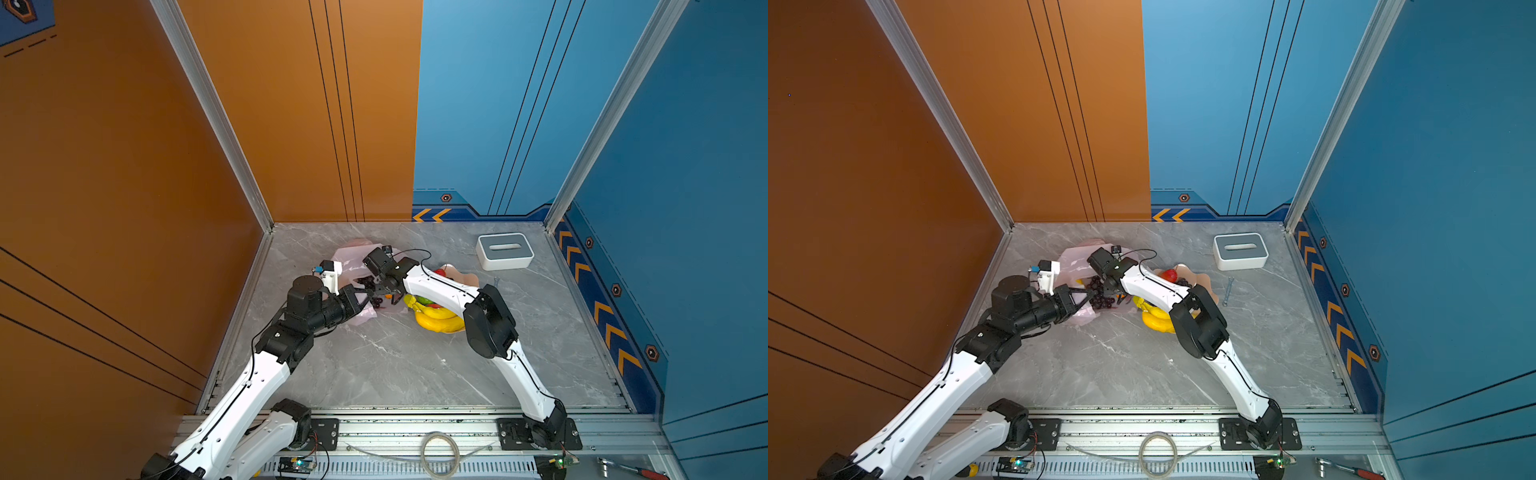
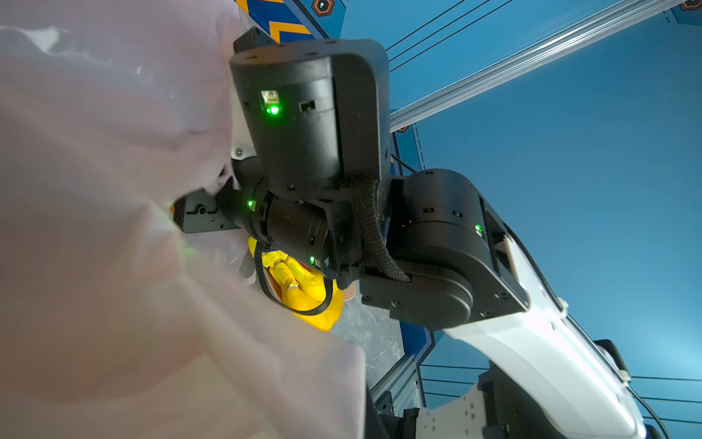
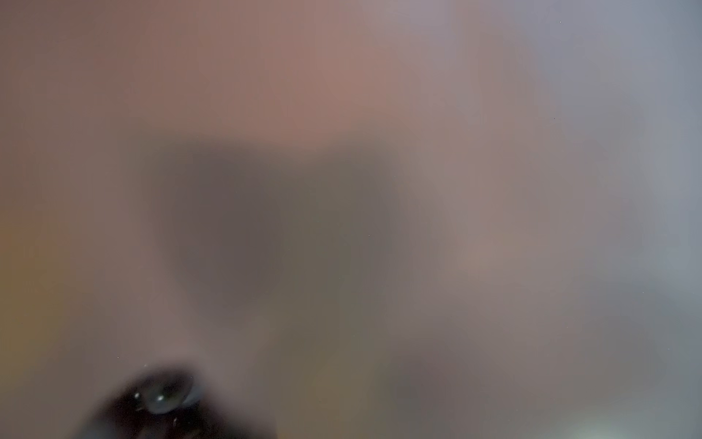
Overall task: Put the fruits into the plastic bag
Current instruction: 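Insert the papaya into the pink bag with the right gripper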
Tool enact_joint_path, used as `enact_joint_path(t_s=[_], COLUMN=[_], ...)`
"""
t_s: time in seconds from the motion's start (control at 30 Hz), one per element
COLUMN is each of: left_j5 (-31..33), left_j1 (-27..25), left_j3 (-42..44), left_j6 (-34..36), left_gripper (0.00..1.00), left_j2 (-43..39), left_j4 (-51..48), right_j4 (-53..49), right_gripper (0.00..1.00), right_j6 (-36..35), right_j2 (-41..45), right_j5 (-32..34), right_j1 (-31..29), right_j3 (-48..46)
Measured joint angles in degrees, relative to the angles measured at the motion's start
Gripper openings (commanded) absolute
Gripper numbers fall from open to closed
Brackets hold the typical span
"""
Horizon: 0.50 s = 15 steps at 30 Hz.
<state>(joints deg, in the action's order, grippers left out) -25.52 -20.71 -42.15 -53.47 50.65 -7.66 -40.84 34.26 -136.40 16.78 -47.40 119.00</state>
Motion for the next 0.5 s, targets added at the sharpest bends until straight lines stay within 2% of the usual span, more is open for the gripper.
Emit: enact_joint_path(t_s=[0.5], left_j5=[0.00], left_j1=[0.00], left_j3=[0.00], left_j6=[-0.20], left_gripper=[0.00], left_j2=[0.02], left_j4=[0.61], right_j4=[-0.68], right_gripper=[0.50], right_j6=[-0.46], right_j2=[-0.02], right_j5=[-1.14], right_j1=[0.59], right_j3=[0.68])
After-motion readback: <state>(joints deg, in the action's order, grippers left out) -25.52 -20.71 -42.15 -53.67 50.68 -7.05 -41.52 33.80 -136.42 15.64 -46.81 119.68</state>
